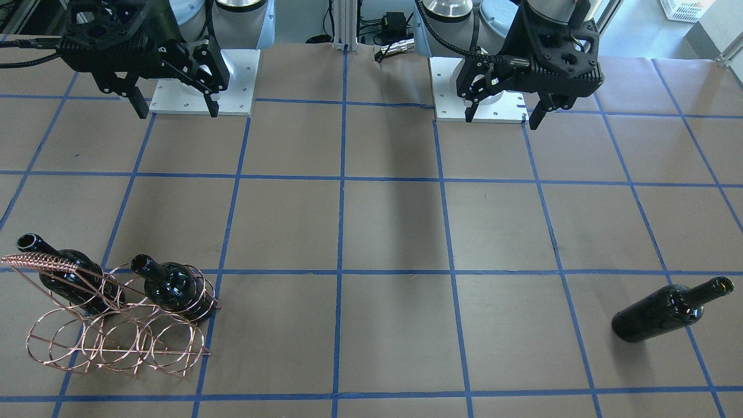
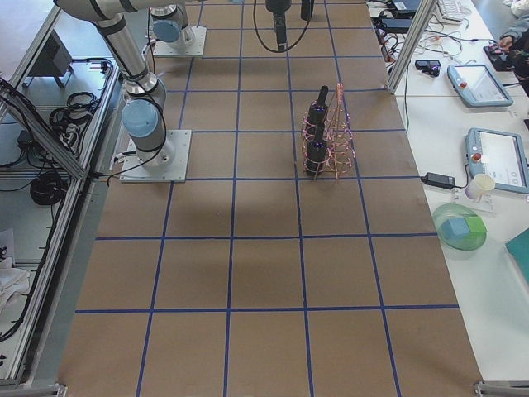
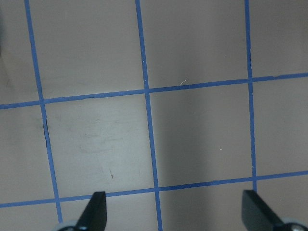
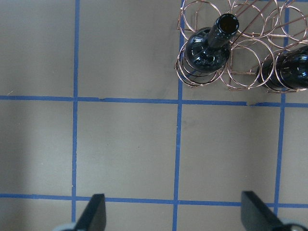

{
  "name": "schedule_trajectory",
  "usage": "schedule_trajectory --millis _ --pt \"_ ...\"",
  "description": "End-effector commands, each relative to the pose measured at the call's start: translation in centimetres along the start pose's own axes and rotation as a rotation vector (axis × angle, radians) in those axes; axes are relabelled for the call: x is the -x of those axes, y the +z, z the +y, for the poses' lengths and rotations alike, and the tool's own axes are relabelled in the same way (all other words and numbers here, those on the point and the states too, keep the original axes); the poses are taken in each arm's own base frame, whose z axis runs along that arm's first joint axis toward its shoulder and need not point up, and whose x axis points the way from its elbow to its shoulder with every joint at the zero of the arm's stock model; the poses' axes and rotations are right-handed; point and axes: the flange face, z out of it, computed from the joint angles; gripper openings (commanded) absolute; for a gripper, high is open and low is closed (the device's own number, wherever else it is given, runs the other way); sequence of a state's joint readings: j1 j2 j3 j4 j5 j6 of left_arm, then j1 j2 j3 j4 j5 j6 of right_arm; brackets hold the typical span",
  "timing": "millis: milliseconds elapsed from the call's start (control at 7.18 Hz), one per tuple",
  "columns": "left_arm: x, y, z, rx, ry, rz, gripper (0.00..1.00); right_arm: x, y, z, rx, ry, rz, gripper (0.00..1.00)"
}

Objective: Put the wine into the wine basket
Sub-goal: 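Move the left gripper toward the black wine bottle lying on the table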

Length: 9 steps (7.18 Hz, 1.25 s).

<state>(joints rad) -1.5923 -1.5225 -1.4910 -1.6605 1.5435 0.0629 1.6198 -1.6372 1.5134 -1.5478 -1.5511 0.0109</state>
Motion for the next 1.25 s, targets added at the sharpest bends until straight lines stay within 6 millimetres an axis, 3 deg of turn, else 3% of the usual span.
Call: schedule_trajectory --millis 0,557,1114 --pt "0.0 0.0 0.0 -0.002 0.0 0.003 1.0 -0.2 0.1 0.0 0.003 0.001 0.003 1.0" --pt "-0.5 0.1 -0.1 0.0 0.0 0.054 1.0 -0.2 -0.2 0.4 0.007 0.001 0.002 1.0" --pt "0.7 0.4 -0.4 0.007 -0.003 0.022 1.0 -0.2 -0.4 1.1 0.033 0.003 0.002 1.0"
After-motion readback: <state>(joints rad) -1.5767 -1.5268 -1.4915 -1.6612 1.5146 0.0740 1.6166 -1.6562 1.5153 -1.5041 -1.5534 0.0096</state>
